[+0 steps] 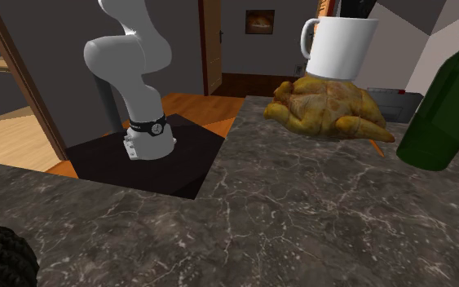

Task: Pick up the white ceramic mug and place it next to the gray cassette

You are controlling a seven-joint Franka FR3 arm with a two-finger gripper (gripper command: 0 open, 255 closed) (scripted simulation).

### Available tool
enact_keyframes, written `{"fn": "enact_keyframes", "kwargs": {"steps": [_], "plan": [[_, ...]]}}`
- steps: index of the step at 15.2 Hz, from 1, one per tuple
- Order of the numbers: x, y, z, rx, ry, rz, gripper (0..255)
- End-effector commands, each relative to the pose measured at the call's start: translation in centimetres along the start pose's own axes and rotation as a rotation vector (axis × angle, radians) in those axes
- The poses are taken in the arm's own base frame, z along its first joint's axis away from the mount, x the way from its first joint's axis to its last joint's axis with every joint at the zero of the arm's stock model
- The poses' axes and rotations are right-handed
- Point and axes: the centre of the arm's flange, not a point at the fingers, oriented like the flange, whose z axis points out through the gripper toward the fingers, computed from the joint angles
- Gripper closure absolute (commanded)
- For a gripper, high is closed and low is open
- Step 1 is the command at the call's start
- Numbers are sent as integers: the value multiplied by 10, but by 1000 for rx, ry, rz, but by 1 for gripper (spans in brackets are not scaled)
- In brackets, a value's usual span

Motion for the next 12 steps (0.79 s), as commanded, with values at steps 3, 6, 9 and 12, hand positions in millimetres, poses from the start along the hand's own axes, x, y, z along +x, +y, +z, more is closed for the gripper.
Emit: {"fn": "enact_keyframes", "kwargs": {"steps": [3, 6, 9, 12], "plan": [[-13, -51, -2, 1, 0, 2, 255], [-23, -89, -2, 1, 0, 2, 255], [-33, -127, -2, 1, 0, 2, 255], [-43, -166, -2, 1, 0, 2, 255]]}}
